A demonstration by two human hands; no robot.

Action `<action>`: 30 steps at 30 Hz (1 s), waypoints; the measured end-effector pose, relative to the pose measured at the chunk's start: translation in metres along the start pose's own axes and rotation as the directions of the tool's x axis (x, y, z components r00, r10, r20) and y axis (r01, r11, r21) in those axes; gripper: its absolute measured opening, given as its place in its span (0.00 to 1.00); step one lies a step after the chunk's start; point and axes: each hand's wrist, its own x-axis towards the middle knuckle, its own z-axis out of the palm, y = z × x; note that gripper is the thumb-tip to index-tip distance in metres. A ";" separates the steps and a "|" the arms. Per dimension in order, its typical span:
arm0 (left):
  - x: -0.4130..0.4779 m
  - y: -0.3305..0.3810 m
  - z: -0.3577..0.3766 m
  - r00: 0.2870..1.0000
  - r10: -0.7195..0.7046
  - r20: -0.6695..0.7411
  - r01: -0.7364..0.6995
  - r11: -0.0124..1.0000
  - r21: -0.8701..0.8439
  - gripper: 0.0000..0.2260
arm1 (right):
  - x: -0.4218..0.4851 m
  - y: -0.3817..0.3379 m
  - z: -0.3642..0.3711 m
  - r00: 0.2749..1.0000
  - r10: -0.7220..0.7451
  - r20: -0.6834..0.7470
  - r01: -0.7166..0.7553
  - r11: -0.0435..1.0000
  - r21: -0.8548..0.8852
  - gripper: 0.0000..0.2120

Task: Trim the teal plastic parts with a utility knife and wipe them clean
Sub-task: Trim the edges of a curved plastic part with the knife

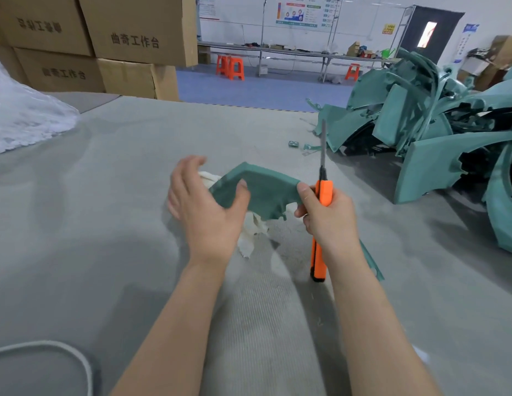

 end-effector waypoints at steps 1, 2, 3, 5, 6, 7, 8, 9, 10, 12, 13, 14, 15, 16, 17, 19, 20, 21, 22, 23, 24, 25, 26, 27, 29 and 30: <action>0.001 -0.002 0.002 0.994 -0.109 0.023 0.110 0.992 -0.064 0.30 | 0.001 -0.001 -0.001 1.000 0.010 -0.028 -0.009 1.000 0.030 0.10; 0.002 -0.003 0.005 0.967 -0.237 0.091 0.250 0.954 -0.168 0.34 | 0.003 -0.001 -0.002 0.999 0.017 -0.047 -0.014 0.999 0.050 0.10; 0.002 -0.002 0.008 0.920 -0.347 0.182 0.387 0.878 -0.281 0.36 | 0.003 -0.001 -0.003 0.998 0.019 -0.060 -0.016 0.998 0.057 0.10; 0.000 -0.003 0.016 0.815 -0.484 0.319 0.579 0.666 -0.471 0.35 | 0.003 -0.001 -0.005 0.997 0.019 -0.076 -0.014 0.998 0.062 0.10; -0.001 -0.004 0.018 0.775 -0.531 0.342 0.628 0.585 -0.513 0.35 | 0.003 -0.001 -0.006 0.997 0.019 -0.078 -0.014 0.997 0.072 0.10; -0.002 -0.004 0.018 0.750 -0.561 0.351 0.656 0.559 -0.507 0.35 | 0.002 -0.001 -0.007 0.997 0.018 -0.078 -0.011 0.997 0.082 0.10; -0.002 -0.004 0.016 0.761 -0.557 0.332 0.647 0.624 -0.439 0.35 | 0.003 -0.002 -0.008 0.997 0.011 -0.078 -0.005 0.997 0.080 0.10; -0.002 -0.004 0.013 0.818 -0.497 0.289 0.570 0.769 -0.291 0.33 | 0.003 -0.003 -0.008 0.997 0.002 -0.078 0.003 0.998 0.059 0.11; -0.003 -0.003 0.008 0.897 -0.363 0.251 0.402 0.907 -0.128 0.30 | 0.003 -0.004 -0.009 0.997 -0.010 -0.075 0.012 1.000 0.026 0.11; -0.002 -0.002 0.001 0.956 -0.028 0.291 0.050 0.996 -0.068 0.23 | 0.002 -0.007 -0.011 0.999 -0.037 -0.026 0.036 0.999 -0.038 0.11; -0.001 0.000 -0.003 0.929 0.030 0.369 0.023 0.990 -0.138 0.20 | 0.001 -0.008 -0.012 0.999 -0.049 0.018 0.050 0.997 -0.059 0.10; 0.002 0.002 -0.008 0.892 0.032 0.451 0.070 0.975 -0.210 0.17 | 0.000 -0.008 -0.013 0.996 -0.060 0.064 0.064 0.996 -0.063 0.09; 0.005 0.001 -0.010 0.862 0.030 0.506 0.111 0.963 -0.246 0.15 | -0.001 -0.009 -0.013 0.992 -0.070 0.105 0.075 0.996 -0.046 0.09; 0.007 -0.002 -0.012 0.845 0.043 0.534 0.103 0.965 -0.240 0.12 | -0.003 -0.009 -0.012 0.988 -0.081 0.135 0.083 0.997 -0.008 0.08; 0.010 -0.004 -0.013 0.837 0.082 0.541 0.034 0.979 -0.202 0.09 | -0.005 -0.010 -0.010 0.985 -0.090 0.150 0.085 0.995 0.043 0.07; 0.011 -0.007 -0.013 0.833 0.180 0.523 -0.104 0.979 -0.173 0.05 | -0.008 -0.011 -0.005 0.987 -0.093 0.131 0.072 0.985 0.157 0.06; 0.012 -0.007 -0.012 0.840 0.208 0.501 -0.142 0.976 -0.168 0.05 | -0.009 -0.012 -0.003 0.991 -0.080 0.104 0.057 0.977 0.206 0.08; 0.012 -0.008 -0.012 0.852 0.215 0.476 -0.158 0.975 -0.158 0.05 | -0.009 -0.012 -0.003 0.996 -0.055 0.073 0.036 0.969 0.246 0.10; 0.012 -0.009 -0.012 0.869 0.205 0.450 -0.155 0.977 -0.147 0.05 | -0.009 -0.011 -0.003 0.999 -0.024 0.042 0.011 0.960 0.279 0.11; 0.012 -0.010 -0.012 0.889 0.178 0.422 -0.131 0.982 -0.138 0.05 | -0.008 -0.011 -0.006 1.000 0.011 0.016 -0.015 0.952 0.306 0.11; 0.012 -0.012 -0.012 0.909 0.138 0.393 -0.090 0.986 -0.138 0.04 | -0.007 -0.009 -0.008 0.999 0.043 0.003 -0.041 0.946 0.320 0.11; 0.012 -0.013 -0.012 0.926 0.101 0.364 -0.051 0.988 -0.144 0.03 | -0.007 -0.007 -0.011 0.998 0.067 0.003 -0.065 0.946 0.316 0.12; 0.012 -0.013 -0.012 0.939 0.079 0.335 -0.029 0.988 -0.150 0.03 | -0.006 -0.005 -0.012 0.997 0.081 0.017 -0.083 0.951 0.299 0.13; 0.012 -0.012 -0.012 0.947 0.073 0.313 -0.027 0.988 -0.151 0.03 | -0.006 -0.003 -0.013 0.996 0.088 0.034 -0.094 0.958 0.270 0.15; 0.012 -0.011 -0.012 0.949 0.073 0.306 -0.027 0.988 -0.153 0.04 | -0.005 0.002 -0.011 0.995 0.096 0.024 -0.098 0.981 0.169 0.19; 0.011 -0.010 -0.012 0.947 0.068 0.313 -0.020 0.988 -0.154 0.05 | -0.004 0.005 -0.011 0.995 0.101 0.000 -0.100 0.988 0.121 0.19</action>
